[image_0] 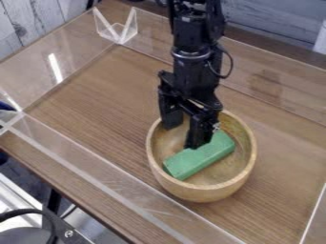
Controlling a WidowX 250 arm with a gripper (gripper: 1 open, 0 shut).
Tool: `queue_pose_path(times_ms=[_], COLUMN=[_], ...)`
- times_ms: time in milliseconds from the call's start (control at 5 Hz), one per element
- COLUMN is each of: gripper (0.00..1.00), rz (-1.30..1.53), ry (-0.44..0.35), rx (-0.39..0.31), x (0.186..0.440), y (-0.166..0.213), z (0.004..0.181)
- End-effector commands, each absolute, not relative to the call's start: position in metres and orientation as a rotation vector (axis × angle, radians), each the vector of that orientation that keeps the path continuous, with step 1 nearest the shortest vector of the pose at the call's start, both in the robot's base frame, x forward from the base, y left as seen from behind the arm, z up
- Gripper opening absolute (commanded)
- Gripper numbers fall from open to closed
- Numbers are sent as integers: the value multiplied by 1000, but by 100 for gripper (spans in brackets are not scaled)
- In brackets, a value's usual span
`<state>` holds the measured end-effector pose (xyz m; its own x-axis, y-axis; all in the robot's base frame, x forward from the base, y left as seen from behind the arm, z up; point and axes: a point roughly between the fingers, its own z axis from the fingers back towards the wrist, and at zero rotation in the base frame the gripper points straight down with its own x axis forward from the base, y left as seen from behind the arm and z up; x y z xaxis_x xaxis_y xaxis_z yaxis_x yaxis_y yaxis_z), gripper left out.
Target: Remove the green block from inside the brown bowl and put it on the table
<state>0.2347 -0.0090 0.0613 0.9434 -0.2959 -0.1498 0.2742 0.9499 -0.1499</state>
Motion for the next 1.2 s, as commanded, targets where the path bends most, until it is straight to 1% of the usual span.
queue_pose_path(times_ms=[0, 200, 600, 1000], gripper=[100, 100, 100, 100], rz=[-270, -249, -318, -378], ry=[121, 119, 186, 184], rx=[-125, -129, -144, -163], x=[241, 237, 246, 240], y=[-7, -7, -15, -24], z=[78, 84, 62, 55])
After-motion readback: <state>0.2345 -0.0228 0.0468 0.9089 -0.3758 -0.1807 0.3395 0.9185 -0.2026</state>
